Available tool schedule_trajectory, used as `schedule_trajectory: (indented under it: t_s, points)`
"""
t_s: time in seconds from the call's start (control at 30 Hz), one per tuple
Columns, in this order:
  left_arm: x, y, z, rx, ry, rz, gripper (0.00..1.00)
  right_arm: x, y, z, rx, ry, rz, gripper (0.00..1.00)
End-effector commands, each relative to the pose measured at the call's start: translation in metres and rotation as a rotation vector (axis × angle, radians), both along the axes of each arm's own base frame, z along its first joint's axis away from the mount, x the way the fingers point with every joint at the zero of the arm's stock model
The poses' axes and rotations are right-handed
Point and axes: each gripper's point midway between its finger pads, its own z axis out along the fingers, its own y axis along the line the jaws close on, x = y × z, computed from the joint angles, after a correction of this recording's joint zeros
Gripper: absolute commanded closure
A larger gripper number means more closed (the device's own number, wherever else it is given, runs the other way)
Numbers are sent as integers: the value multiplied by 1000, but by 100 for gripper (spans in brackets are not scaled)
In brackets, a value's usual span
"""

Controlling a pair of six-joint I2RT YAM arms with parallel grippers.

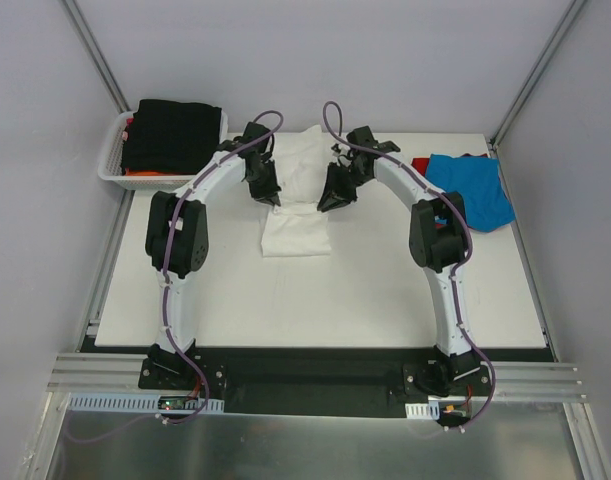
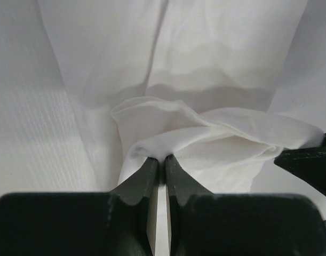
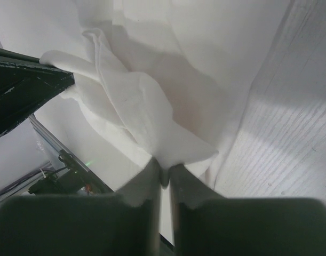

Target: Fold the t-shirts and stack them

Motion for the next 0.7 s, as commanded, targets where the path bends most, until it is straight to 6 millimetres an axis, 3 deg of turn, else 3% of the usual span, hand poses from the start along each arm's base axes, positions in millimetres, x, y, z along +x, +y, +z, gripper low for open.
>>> schedule_trajectory:
  t_s: [0.0, 0.07, 0.1, 0.13, 0.23, 0.3, 0.37, 0.53, 0.63, 0.67]
  points:
    - [9, 6, 10, -2, -22, 9, 92, 12, -8, 10, -5, -41, -7, 52]
    - [8, 6, 10, -4, -21, 16, 70, 12, -13, 11, -16, -49, -12, 42]
    - [8, 6, 11, -7, -21, 22, 58, 11, -14, 11, -17, -47, -12, 41]
    - [9, 5, 15, -5, -31, 24, 35, 10, -17, 13, -19, -51, -10, 41]
    - [13, 5, 35, 8, -92, 20, 1, 1, -22, 20, -19, -67, -3, 43]
    - [11, 0, 50, 1, -122, 10, 1, -8, -22, 24, -5, -61, 8, 49]
    - [4, -2, 52, -1, -120, 9, 1, -12, -22, 22, -1, -52, 7, 51]
    - [-24, -19, 36, 2, -74, -21, 2, -15, -19, 12, 10, -34, -2, 52]
    - [-42, -33, 43, -24, -79, -42, 12, -12, -11, 19, 28, -52, -1, 52]
    - [-47, -37, 54, -40, -102, -47, 14, -12, -9, 21, 37, -56, 0, 55]
